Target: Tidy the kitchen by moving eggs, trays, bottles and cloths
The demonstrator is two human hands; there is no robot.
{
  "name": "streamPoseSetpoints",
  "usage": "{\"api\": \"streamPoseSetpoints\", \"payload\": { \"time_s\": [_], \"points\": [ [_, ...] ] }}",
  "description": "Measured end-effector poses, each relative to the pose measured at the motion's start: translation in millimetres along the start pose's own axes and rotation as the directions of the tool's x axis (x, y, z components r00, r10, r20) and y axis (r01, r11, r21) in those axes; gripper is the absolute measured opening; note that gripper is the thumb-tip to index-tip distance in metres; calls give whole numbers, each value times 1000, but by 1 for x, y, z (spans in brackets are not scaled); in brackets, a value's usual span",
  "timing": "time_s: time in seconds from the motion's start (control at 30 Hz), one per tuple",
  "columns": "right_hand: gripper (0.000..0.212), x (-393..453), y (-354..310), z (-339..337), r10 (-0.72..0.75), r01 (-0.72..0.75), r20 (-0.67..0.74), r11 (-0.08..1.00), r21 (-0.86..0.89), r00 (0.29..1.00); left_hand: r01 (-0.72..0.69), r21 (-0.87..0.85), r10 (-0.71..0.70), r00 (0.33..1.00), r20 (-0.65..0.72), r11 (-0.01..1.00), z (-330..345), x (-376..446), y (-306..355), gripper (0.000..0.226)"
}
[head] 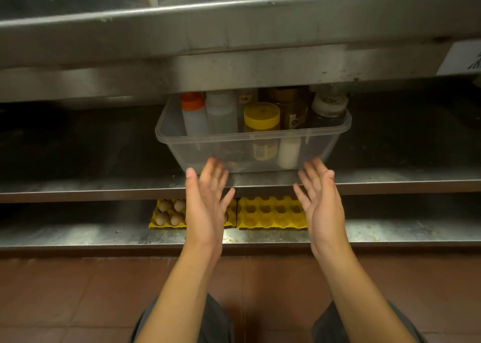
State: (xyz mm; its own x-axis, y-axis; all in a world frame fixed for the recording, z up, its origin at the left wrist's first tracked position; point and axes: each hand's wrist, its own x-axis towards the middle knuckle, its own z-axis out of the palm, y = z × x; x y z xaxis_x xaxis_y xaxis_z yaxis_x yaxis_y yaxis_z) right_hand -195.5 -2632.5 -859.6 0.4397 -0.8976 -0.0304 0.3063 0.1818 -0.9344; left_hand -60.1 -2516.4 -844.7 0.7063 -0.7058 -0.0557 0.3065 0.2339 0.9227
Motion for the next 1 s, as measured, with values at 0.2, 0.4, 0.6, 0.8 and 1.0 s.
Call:
{"api": "streamPoseSetpoints", "payload": {
  "time_s": [0.2,0.4,0.6,0.8,1.0],
  "points": [
    [53,-19,-32,33,162,-162,11,981,105,987,89,-26,-90,996,-2,996,26,-16,34,68],
    [56,-48,-101,65,302,-303,31,948,94,953,217,-145,-225,974,-40,965,40,-46,112,71],
    [53,-88,-186,102,434,-434,5,901,1,901,344,-217,-379,914,-144,914,57,-90,198,67],
    [52,-128,-300,156,477,-474,41,878,-64,878,382,-230,-428,880,-206,895,82,-137,313,67],
    [58,-161,-412,218,498,-499,129,866,-31,857,341,-222,-385,901,-199,913,110,-164,436,67]
  ]
}}
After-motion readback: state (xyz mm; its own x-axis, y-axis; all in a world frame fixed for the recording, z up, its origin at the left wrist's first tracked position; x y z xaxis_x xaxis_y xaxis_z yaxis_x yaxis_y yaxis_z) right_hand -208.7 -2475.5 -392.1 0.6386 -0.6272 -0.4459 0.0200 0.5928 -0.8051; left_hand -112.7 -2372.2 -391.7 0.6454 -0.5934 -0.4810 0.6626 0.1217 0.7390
